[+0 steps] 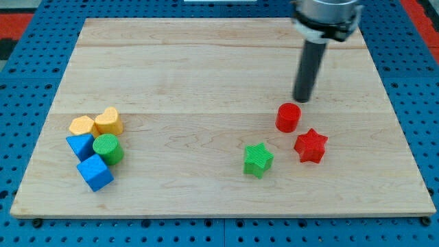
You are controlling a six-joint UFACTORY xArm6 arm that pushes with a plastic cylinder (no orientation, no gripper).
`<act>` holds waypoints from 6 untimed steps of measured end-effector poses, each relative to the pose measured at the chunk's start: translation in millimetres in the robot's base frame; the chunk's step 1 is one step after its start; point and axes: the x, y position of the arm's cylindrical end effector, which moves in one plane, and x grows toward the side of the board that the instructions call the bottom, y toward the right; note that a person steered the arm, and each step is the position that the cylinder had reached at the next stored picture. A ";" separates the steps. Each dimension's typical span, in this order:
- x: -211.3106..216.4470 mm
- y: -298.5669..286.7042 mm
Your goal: Push red circle slightly left
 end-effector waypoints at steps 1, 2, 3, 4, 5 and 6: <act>20.7 44.8; 31.0 -7.3; 31.0 -32.8; 31.0 -69.5; 26.2 -71.2; 25.2 34.9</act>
